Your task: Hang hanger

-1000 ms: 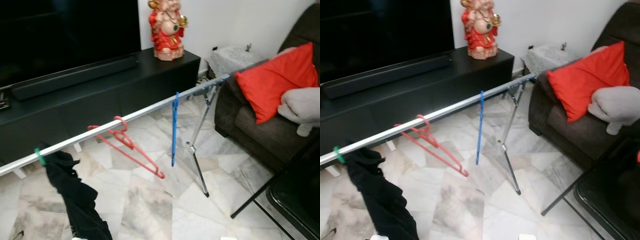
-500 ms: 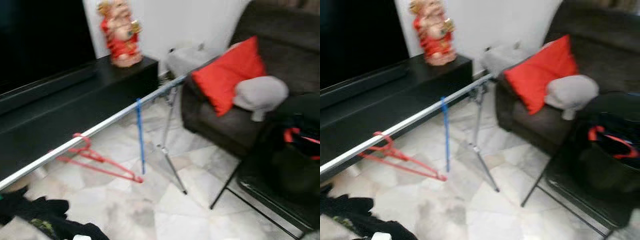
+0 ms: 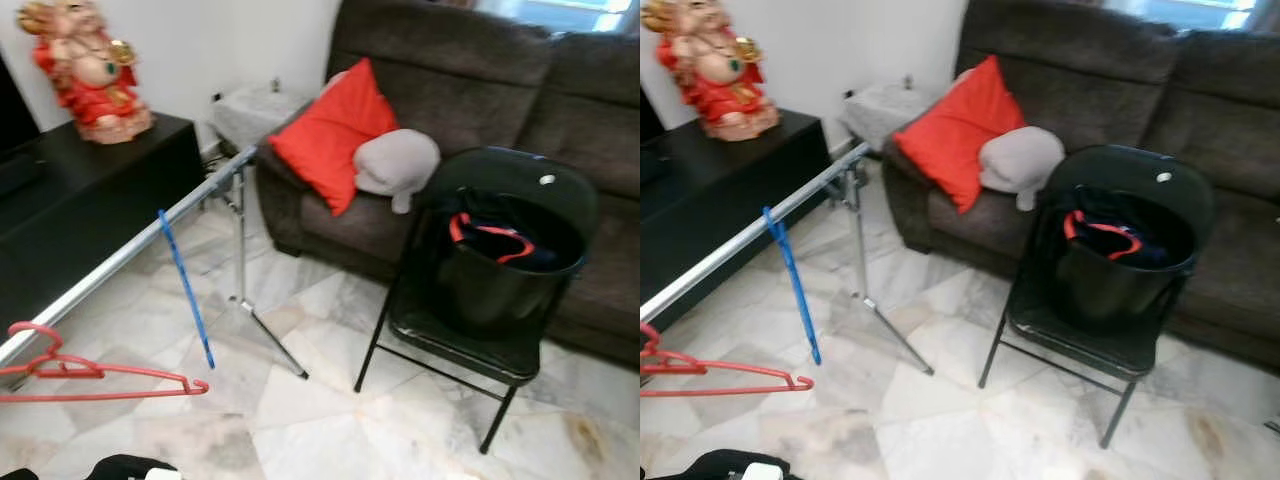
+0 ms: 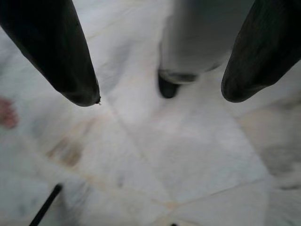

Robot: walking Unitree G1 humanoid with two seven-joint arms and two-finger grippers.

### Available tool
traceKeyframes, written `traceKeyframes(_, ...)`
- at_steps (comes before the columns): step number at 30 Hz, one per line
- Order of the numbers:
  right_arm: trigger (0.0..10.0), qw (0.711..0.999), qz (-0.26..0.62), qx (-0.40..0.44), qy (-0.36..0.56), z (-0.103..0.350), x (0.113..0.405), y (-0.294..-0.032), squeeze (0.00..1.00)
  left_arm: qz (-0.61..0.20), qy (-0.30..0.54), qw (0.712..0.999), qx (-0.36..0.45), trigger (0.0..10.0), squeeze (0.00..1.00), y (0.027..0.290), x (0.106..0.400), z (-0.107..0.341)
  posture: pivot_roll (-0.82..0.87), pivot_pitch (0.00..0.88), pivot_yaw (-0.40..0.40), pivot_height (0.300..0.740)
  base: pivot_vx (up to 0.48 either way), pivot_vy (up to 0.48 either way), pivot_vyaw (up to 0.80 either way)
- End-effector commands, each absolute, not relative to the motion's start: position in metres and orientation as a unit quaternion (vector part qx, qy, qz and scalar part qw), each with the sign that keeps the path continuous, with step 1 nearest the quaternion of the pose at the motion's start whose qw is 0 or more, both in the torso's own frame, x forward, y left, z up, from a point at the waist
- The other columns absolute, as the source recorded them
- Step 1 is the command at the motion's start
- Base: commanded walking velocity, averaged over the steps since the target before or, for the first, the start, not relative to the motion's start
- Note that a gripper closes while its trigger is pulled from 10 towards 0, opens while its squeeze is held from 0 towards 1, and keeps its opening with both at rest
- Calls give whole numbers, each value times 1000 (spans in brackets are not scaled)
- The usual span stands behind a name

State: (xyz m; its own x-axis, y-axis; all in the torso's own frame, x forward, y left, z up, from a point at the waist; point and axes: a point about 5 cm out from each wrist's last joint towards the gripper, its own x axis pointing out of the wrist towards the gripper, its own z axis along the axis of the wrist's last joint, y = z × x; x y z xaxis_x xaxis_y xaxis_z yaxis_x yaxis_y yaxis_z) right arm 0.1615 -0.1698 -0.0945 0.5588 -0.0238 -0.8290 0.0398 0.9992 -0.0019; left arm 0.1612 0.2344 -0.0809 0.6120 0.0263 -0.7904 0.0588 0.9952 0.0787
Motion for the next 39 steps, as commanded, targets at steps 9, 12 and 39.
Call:
traceKeyframes(9, 10000, 878, -27, 6, 478, -97, 155, -177, 0, -10, 428, 903, 35, 10000, 0, 232, 166, -79, 2, 70, 40, 740, 0, 0, -760)
traceKeyframes(12, 10000, 878, -27, 6, 478, -97, 155, -177, 0, -10, 429, 903, 35, 10000, 0, 232, 165, -79, 4, 71, 41, 740, 0, 0, -760)
traceKeyframes(39, 10000, 881, -37, 6, 471, -96, 156, -179, 0, -17, 432, 901, 43, 10000, 0, 234, 165, -79, 5, 66, 42, 740, 0, 0, -363)
